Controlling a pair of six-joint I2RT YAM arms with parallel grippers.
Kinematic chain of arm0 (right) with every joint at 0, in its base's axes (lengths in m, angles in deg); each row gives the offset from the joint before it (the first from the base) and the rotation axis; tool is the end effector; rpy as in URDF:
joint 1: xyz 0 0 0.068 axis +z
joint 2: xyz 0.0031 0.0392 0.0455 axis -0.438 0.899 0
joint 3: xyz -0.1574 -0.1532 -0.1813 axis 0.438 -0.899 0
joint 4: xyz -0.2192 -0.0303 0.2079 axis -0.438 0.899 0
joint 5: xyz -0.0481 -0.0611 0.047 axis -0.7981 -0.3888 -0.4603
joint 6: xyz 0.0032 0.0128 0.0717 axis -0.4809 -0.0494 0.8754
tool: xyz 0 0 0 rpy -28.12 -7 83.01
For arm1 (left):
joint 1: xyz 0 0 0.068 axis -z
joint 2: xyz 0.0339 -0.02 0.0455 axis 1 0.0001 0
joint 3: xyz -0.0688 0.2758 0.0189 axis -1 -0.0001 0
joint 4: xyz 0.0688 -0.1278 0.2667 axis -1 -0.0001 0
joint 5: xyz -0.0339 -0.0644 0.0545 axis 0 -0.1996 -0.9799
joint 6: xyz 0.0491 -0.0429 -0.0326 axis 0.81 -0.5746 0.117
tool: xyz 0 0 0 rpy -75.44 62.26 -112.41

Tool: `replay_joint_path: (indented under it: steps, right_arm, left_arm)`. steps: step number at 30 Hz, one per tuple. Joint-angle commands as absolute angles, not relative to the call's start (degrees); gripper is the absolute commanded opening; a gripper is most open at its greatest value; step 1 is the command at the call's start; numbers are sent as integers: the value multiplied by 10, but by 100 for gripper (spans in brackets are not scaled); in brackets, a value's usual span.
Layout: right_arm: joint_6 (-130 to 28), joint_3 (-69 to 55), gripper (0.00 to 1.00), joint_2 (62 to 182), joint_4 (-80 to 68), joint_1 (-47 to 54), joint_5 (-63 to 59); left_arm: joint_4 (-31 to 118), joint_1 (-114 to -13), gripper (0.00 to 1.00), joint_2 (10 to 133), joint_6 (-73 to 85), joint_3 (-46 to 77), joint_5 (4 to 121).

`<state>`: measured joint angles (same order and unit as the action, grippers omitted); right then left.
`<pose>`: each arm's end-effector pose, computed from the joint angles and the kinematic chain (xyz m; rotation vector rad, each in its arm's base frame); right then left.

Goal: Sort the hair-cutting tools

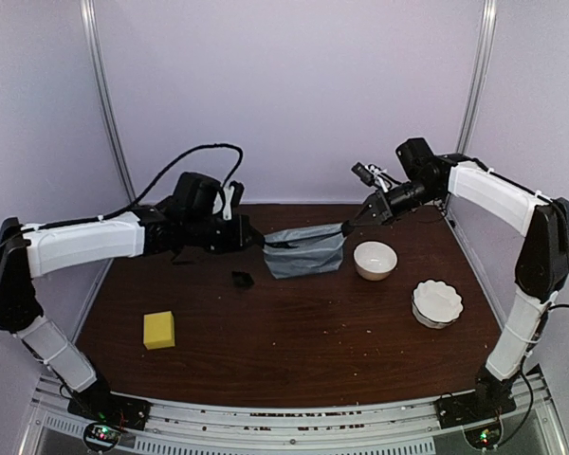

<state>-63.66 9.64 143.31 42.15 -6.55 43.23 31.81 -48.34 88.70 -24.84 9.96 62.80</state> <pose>0.3917 0.1894 0.2979 -0.8646 2.2850 1.2725 0.3139 -0.2915 0.2388 0.0763 2.3595 -0.9486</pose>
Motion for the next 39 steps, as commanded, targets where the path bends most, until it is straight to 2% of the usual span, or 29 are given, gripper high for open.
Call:
replay_joint_path:
  steps: [1, 6, 15, 21, 27, 28, 32, 35, 39]
  right_arm:
    - [-611, 136, 0, 1416, 427, -65, 463]
    - [-617, 58, 0, 1413, 413, -66, 436]
    - [-638, -50, 0, 1407, 407, -58, 443]
    - [-638, -80, 0, 1440, 383, -46, 450]
    - [-645, -65, 0, 1461, 387, -46, 452]
    - [-646, -64, 1, 1460, 388, -46, 452]
    - [-670, -54, 13, 1444, 405, -47, 425]
    - [-690, -57, 23, 1410, 410, -49, 366]
    - [-709, -72, 34, 1354, 403, -52, 311]
  left_arm:
    - [294, -489, 0, 803, -185, 156, 577]
    - [273, -489, 0, 778, -198, 108, 573]
    - [270, -489, 0, 767, -232, 28, 655]
    - [220, -488, 0, 827, -202, 40, 693]
    - [190, -489, 0, 838, -192, 74, 654]
    - [181, -489, 2, 837, -186, 83, 646]
    - [126, -489, 17, 829, -152, 126, 598]
    - [83, -489, 27, 815, -134, 148, 511]
    - [37, -511, 34, 841, -119, 180, 447]
